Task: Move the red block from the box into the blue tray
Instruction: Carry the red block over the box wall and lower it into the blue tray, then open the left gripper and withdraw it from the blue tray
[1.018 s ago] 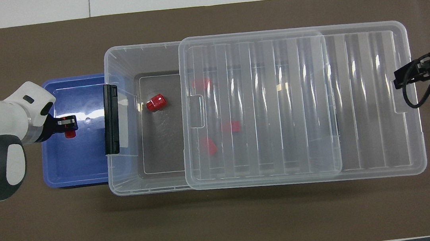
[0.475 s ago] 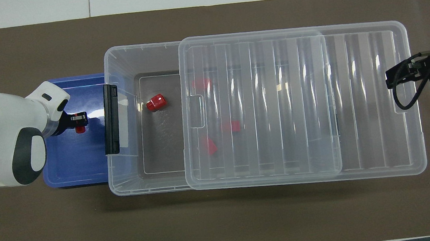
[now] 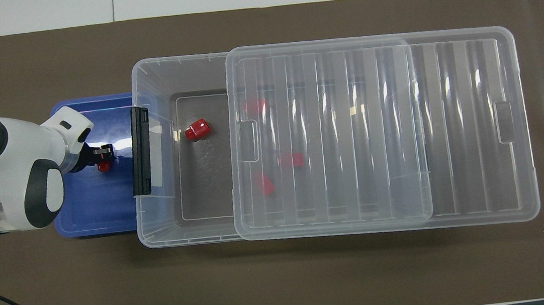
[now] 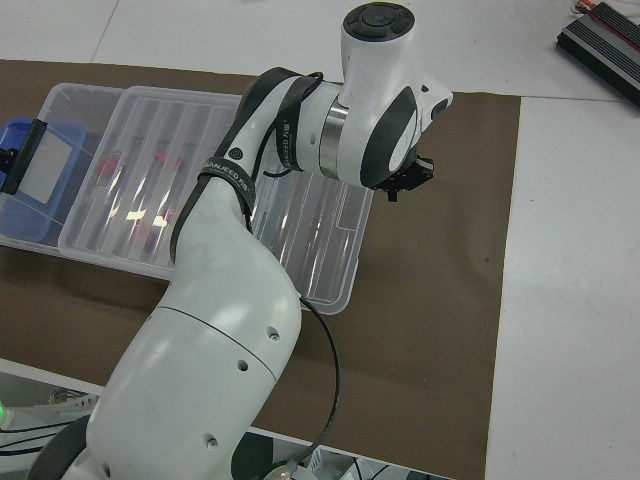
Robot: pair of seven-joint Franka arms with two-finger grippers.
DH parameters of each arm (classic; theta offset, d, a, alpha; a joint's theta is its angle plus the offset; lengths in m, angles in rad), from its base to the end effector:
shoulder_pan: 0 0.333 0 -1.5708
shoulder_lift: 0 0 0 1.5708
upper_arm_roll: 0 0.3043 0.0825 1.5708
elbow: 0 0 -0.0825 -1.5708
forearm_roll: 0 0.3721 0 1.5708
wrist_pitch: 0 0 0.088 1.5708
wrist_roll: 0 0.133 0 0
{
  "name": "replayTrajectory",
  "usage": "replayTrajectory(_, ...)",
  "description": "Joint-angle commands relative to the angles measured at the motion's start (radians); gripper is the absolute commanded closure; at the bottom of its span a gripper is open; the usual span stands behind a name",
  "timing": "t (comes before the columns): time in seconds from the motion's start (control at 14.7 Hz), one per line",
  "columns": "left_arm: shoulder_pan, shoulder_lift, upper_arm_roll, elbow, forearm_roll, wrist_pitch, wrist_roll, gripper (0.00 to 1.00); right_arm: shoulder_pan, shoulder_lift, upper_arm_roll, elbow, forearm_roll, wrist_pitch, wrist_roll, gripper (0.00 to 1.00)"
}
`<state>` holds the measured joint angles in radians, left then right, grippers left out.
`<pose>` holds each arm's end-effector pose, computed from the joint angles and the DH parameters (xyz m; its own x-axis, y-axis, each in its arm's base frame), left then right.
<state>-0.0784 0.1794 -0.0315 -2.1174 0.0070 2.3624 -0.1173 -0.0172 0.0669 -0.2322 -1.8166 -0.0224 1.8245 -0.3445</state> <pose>0.5617 -0.0616 0.3055 0.9979 0.0035 0.0652 0.0030 -1.0000 0.0081 0.5445 -0.1389 0.4582 0.9927 0.1005 -0.0663 0.1017 -0.9947 0.0152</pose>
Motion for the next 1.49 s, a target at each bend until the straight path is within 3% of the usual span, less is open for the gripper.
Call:
replayTrajectory(0.0,-0.023,-0.067,0.004,0.046,0.01,-0.106,-0.007,0.0,-0.006,-0.024,-0.015,-0.072,0.001,0.053,-0.042,1.0)
replayTrajectory(0.27,-0.023,-0.126,0.002,0.186,0.01,-0.303,-0.001,0.0,0.0,-0.021,0.001,-0.075,0.001,0.056,-0.001,1.0)
replayTrajectory(0.75,-0.009,-0.146,0.007,0.482,0.005,-0.645,0.004,0.0,0.005,-0.027,0.059,-0.089,0.003,0.055,0.107,1.0)
replayTrajectory(1.02,0.012,-0.149,0.016,0.553,0.005,-0.762,0.005,0.0,0.005,-0.032,0.086,-0.101,0.004,0.058,0.165,1.0)
replayTrajectory(1.43,0.029,-0.178,0.016,0.55,0.002,-0.779,0.025,0.0,0.005,-0.045,0.145,-0.15,0.007,0.114,0.232,1.0)
